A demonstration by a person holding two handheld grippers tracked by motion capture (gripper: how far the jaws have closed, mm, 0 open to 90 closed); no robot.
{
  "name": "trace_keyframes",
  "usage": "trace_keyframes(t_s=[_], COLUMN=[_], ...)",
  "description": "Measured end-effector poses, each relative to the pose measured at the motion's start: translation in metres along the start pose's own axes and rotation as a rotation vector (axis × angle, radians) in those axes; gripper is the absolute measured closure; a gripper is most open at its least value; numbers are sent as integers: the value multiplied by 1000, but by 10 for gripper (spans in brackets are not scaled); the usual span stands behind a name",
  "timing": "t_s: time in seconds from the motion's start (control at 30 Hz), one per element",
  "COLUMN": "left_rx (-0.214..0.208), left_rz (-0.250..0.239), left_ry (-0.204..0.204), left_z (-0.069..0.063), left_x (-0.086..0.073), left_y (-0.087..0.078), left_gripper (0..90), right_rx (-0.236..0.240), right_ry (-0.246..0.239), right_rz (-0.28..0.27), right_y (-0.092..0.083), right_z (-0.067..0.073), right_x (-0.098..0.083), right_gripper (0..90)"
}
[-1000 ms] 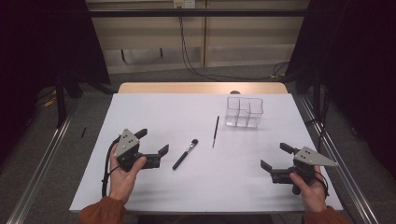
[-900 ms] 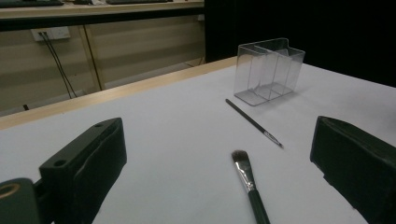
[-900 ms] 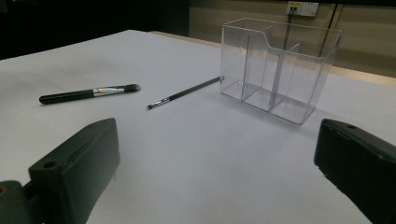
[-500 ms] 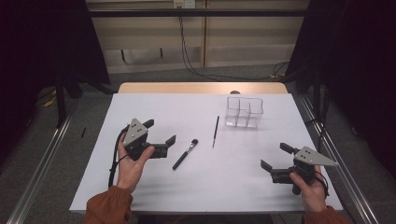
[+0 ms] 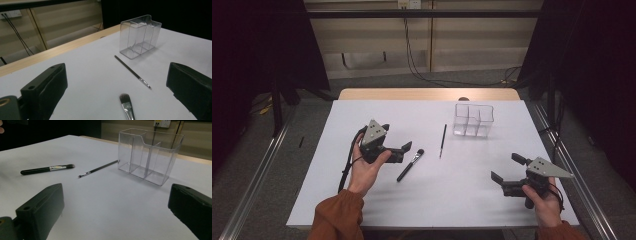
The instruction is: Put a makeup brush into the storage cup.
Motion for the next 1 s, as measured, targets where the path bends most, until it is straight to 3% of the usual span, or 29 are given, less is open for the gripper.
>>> trace_keyframes(t_s=[0.1, 0.17, 0.2, 0.3, 0.43, 0.53, 0.6, 0.67, 0.7, 0.87, 0.97, 1.0], left_rx=[-9, -19, -51, -64, -104, -118, -128, -139, -157, -158, -187, -187], left_rz=[34, 43, 55, 69, 180, 216, 283, 300, 331, 410, 507, 507], left_ry=[16, 9, -4, 0, 17, 17, 35, 28, 19, 31, 64, 64], left_z=[-1, -2, -1, 0, 1, 1, 2, 2, 2, 1, -3, -3], left_x=[2, 2, 2, 3, 2, 2, 2, 2, 2, 3, 4, 4], left_y=[3, 4, 5, 5, 9, 11, 15, 15, 17, 21, 28, 28], left_gripper=[37, 37, 38, 44, 47, 49, 49, 49, 49, 51, 60, 60], right_rx=[0, 0, 1, 1, 2, 2, 1, 2, 2, 10, 10, 10], right_ry=[6, 6, 6, 3, 4, 6, 1, 2, 2, -1, -4, -4], right_rz=[-1, 0, 0, 1, 1, 1, 1, 2, 2, 2, 5, 6], right_y=[0, 0, 0, 0, 0, 0, 0, 0, 0, 0, 1, 1], right_z=[0, 0, 0, 0, 0, 0, 0, 0, 0, 1, 0, 0], right_x=[0, 0, 0, 0, 0, 0, 0, 0, 0, 0, 0, 0], right_gripper=[0, 0, 0, 0, 0, 0, 0, 0, 0, 0, 0, 0])
Point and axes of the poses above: each handheld gripper's, and its own axes: y roughly forward along the jaws, x roughly out of its top, z roughly to its left, the point moved 1 cm from there along y, roughly forward along the jaws, and after that the axes turned 14 degrees about y, right-handed, at the moved point
